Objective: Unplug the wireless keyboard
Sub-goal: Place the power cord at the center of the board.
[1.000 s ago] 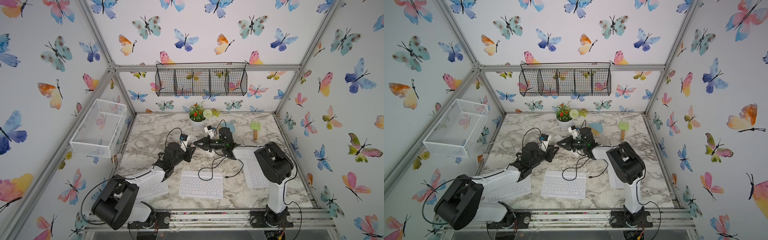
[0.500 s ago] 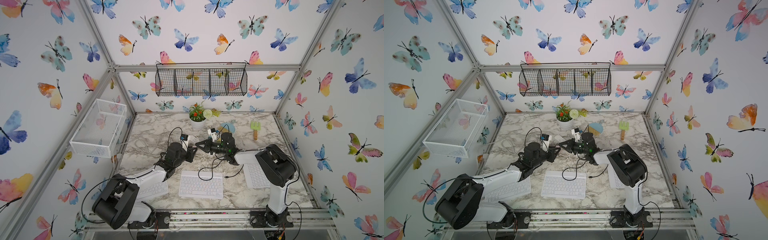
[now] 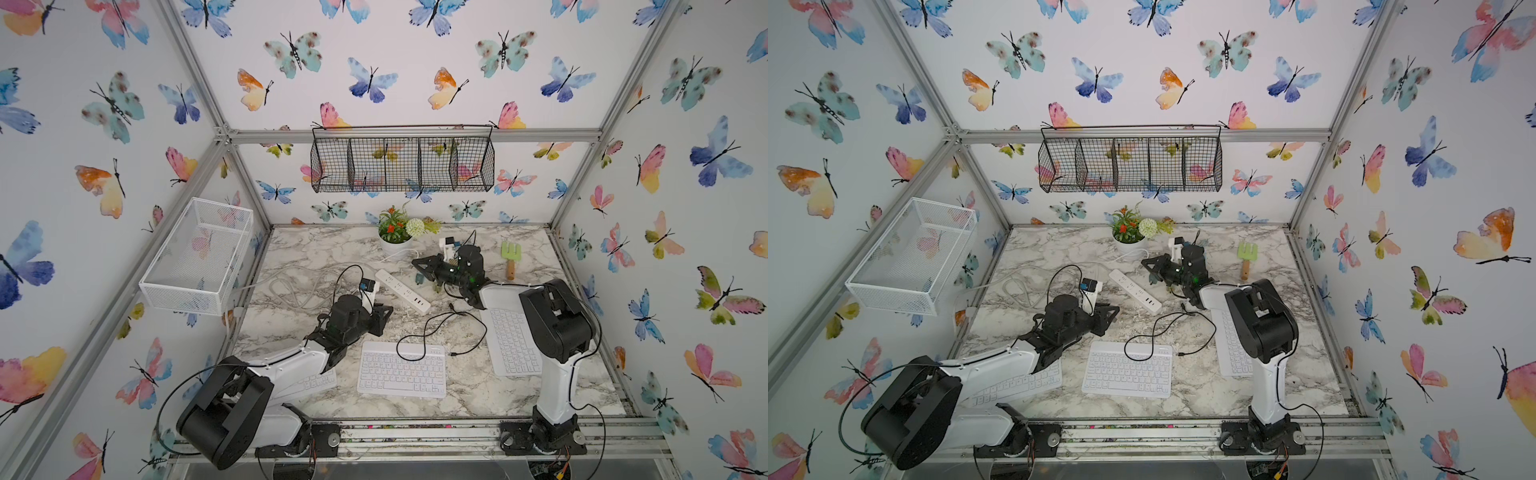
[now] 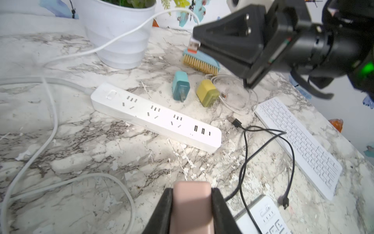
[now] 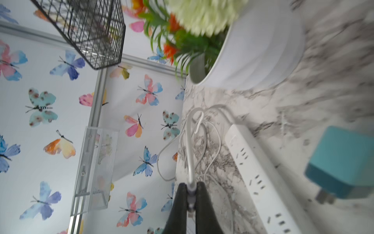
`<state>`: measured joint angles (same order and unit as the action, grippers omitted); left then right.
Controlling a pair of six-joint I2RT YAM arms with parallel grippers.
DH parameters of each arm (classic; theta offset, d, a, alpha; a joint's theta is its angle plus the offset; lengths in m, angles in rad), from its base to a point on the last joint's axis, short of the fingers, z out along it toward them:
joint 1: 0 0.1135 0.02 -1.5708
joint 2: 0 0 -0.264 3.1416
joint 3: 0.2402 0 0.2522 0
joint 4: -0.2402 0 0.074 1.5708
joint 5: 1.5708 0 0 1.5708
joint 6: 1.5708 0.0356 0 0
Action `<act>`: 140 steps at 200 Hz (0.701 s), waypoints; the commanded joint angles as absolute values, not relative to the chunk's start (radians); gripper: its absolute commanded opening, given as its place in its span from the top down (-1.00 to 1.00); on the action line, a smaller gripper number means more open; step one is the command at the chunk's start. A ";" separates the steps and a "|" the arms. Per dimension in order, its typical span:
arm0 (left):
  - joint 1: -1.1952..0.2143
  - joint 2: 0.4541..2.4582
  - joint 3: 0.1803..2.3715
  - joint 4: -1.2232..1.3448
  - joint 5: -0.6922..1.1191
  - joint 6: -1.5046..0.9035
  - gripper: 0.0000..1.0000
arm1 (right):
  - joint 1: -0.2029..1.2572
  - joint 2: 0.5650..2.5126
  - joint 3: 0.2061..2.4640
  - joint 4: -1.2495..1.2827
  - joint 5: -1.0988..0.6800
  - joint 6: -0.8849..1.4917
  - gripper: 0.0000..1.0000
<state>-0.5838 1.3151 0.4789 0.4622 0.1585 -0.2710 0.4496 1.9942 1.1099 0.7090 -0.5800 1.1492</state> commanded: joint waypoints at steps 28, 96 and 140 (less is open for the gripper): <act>-0.581 1.351 0.526 0.446 0.103 -0.327 1.00 | 0.493 1.978 1.101 0.657 -0.558 1.062 0.96; -0.398 1.438 0.626 0.385 0.177 -0.461 1.00 | 0.538 1.950 1.243 0.311 -0.566 0.699 0.96; -0.297 1.443 0.640 0.387 0.265 -0.499 1.00 | 0.594 2.003 1.376 0.041 -0.545 0.470 0.96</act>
<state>-0.3454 1.4391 0.6151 0.3943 0.1867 -0.4606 0.5552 1.9850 1.3109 0.2405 -0.5579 0.6521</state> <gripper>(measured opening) 0.283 0.099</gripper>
